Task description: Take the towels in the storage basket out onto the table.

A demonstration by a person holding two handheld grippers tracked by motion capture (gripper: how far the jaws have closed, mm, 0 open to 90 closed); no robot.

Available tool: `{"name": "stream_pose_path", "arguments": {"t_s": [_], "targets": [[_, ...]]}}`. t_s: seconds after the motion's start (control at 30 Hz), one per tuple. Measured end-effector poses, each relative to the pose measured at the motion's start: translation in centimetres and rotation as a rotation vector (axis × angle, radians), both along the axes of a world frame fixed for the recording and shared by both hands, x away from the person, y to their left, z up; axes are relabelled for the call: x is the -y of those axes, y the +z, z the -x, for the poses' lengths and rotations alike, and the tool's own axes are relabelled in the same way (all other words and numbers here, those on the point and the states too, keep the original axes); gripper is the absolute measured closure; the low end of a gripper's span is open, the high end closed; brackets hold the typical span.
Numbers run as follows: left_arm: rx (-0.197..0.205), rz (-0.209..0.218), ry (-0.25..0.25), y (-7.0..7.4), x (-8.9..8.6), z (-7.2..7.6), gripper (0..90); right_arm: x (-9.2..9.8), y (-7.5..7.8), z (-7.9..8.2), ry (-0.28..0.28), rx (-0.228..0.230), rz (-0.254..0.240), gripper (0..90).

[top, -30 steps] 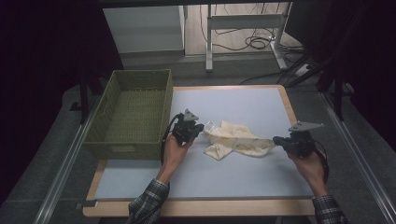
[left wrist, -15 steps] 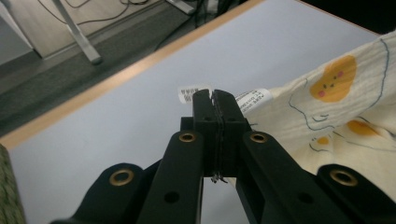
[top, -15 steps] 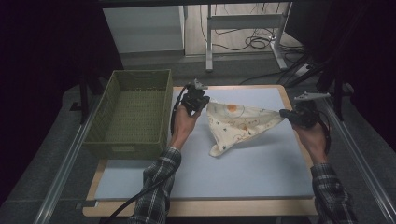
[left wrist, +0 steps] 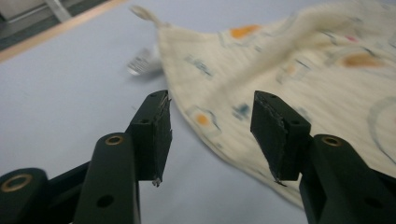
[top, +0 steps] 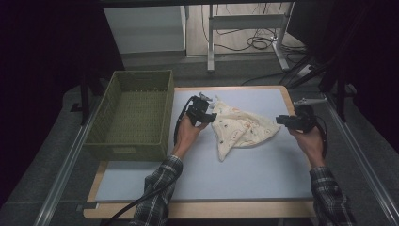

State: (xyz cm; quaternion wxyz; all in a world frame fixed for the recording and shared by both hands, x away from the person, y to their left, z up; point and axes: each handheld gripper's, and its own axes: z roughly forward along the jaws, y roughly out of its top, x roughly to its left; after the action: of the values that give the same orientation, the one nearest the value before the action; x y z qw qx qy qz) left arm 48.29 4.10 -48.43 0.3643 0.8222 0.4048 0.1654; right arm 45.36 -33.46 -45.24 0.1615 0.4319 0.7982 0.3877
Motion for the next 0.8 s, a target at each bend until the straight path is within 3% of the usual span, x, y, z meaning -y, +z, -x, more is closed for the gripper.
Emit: {"name": "stream_pose_path", "arguments": {"t_s": [0.03, 0.07, 0.1, 0.13, 0.23, 0.27, 0.4, 0.47, 0.53, 0.57, 0.67, 0.73, 0.8], "targets": [[0.001, 0.010, -0.025, -0.2, -0.1, 1.5, 46.1, -0.2, -0.2, 0.5, 0.015, -0.001, 0.000, 74.4], [0.001, 0.010, -0.025, -0.2, -0.1, 1.5, 46.0, -0.2, -0.2, 0.5, 0.015, -0.001, 0.000, 74.4], [-0.004, 0.032, -0.068, -0.4, -0.3, 2.9, 45.9, -0.8, -0.6, 1.4, 0.043, -0.006, -0.011, 74.4], [-0.002, 0.044, -0.072, -0.7, -0.3, 3.7, 45.1, -1.1, -0.9, 1.8, 0.061, -0.011, -0.018, 74.4], [-0.021, 0.066, -0.118, -1.5, -0.5, 5.8, 44.1, -2.3, -1.6, 2.8, 0.114, -0.018, -0.004, 74.4], [-0.021, 0.066, -0.118, -1.5, -0.5, 5.8, 43.0, -2.3, -1.6, 2.8, 0.114, -0.018, -0.004, 74.4], [-0.048, 0.139, -0.182, -2.6, -0.7, 9.1, 39.9, -4.4, -2.8, 3.9, 0.180, -0.027, -0.012, 74.4], [-0.054, 0.156, -0.211, -2.9, -0.3, 10.3, 36.8, -5.1, -3.3, 4.1, 0.201, -0.030, -0.019, 74.2], [-0.053, 0.156, -0.226, -3.0, -0.1, 10.8, 34.5, -5.7, -3.8, 4.2, 0.220, -0.033, -0.024, 72.7], [-0.050, 0.135, -0.248, -3.5, 0.7, 11.6, 33.4, -6.2, -4.1, 4.2, 0.232, -0.036, -0.024, 71.1], [-0.023, 0.058, -0.253, -4.3, 2.0, 12.1, 33.4, -7.1, -4.9, 4.1, 0.246, -0.040, -0.010, 68.3], [-0.006, 0.013, -0.235, -4.8, 2.4, 12.0, 39.0, -7.5, -5.4, 4.0, 0.255, -0.042, 0.003, 65.7], [-0.023, 0.017, -0.238, -5.2, 2.4, 11.7, 51.2, -7.9, -5.8, 4.0, 0.267, -0.040, 0.018, 64.5]]}}
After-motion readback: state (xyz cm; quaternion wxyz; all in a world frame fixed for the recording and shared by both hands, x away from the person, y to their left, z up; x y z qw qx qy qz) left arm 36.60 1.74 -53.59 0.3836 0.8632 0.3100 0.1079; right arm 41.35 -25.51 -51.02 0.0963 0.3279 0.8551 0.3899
